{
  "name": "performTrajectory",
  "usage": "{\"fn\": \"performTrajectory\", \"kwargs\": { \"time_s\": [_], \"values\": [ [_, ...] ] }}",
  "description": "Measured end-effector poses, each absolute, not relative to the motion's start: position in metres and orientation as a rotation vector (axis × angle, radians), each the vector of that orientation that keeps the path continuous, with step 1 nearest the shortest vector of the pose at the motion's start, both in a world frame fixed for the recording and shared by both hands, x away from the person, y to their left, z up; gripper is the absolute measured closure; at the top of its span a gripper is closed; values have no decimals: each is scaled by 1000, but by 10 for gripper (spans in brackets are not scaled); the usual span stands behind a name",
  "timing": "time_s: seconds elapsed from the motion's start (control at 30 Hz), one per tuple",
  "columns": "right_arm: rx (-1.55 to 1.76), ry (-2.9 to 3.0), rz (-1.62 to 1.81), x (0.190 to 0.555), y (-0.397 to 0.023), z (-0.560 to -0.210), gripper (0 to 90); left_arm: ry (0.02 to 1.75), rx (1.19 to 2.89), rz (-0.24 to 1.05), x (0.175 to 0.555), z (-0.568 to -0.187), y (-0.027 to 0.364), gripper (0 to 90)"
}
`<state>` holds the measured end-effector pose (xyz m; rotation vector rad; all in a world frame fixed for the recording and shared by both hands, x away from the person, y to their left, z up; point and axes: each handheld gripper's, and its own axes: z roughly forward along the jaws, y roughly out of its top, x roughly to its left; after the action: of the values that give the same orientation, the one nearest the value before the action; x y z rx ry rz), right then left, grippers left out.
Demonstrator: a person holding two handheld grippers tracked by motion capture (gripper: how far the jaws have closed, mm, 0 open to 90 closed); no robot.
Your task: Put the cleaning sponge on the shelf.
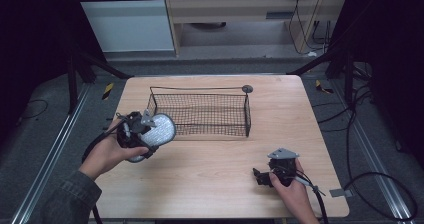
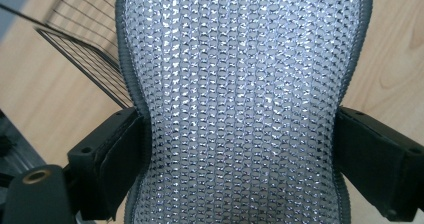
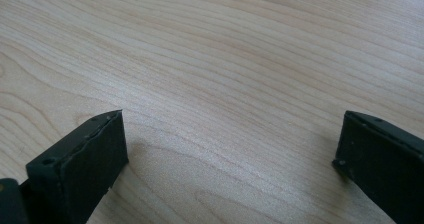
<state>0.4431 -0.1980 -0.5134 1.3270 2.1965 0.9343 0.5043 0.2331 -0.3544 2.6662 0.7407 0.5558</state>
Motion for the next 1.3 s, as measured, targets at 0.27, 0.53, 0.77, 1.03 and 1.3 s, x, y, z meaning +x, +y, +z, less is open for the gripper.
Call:
{"fn": "performTrajectory", "kwargs": {
  "time_s": [0.27, 0.53, 0.77, 1.03, 1.3],
  "values": [
    [1316, 2199, 934, 444, -198, -514, 4, 684, 2686, 609, 527, -333, 223, 96],
    [1311, 2201, 935, 444, -198, -514, 4, 670, 2682, 630, 545, -324, 218, 99],
    [1322, 2202, 935, 444, -198, -513, 3, 663, 2684, 629, 559, -324, 213, 100],
    [1316, 2207, 940, 446, -197, -513, 4, 596, 2693, 631, 570, -322, 206, 103],
    [1303, 2216, 942, 448, -195, -513, 3, 553, 2705, 658, 581, -317, 201, 104]
  ]
}}
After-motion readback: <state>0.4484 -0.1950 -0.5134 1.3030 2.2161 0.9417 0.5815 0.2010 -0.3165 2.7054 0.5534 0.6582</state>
